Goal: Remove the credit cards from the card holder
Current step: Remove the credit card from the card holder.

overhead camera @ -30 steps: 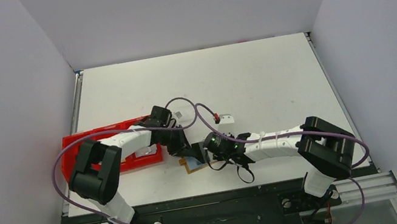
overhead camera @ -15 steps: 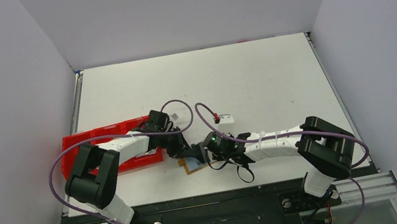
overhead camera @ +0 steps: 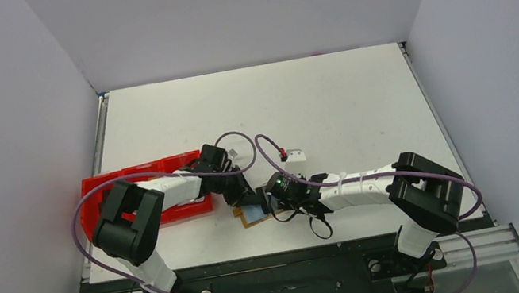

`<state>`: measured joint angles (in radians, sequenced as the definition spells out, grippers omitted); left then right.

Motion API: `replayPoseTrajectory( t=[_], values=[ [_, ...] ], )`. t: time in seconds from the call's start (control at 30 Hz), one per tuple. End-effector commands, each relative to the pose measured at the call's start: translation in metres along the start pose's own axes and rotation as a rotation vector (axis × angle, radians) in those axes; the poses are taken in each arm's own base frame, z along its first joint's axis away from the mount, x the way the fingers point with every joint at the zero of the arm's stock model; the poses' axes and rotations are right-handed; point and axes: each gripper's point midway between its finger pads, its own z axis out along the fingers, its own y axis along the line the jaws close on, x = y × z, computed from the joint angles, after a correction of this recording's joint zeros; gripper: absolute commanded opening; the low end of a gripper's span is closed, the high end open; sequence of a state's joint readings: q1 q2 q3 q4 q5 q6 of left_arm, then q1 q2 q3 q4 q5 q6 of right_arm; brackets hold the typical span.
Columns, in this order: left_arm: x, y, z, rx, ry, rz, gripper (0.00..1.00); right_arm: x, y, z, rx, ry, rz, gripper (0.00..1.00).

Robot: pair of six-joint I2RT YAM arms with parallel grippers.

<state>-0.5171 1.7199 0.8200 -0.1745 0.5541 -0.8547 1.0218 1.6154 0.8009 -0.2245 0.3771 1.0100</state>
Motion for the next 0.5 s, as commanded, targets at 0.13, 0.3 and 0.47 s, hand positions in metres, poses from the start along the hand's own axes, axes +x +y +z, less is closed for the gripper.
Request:
replayPoseTrajectory(
  t=[0.13,0.3,0.47],
  values=[
    [-0.016,-0.051,-0.011,0.137,-0.034,0.029,0.0,0.053,-0.048,0.008,0.144,0.175,-0.119,0.22],
    [-0.013,-0.051,-0.018,0.121,-0.023,0.029,0.0,0.054,-0.048,0.008,0.144,0.178,-0.118,0.21],
    [-0.01,-0.044,-0.024,0.084,-0.018,0.034,0.0,0.057,-0.05,0.009,0.149,0.184,-0.116,0.21]
  ],
)
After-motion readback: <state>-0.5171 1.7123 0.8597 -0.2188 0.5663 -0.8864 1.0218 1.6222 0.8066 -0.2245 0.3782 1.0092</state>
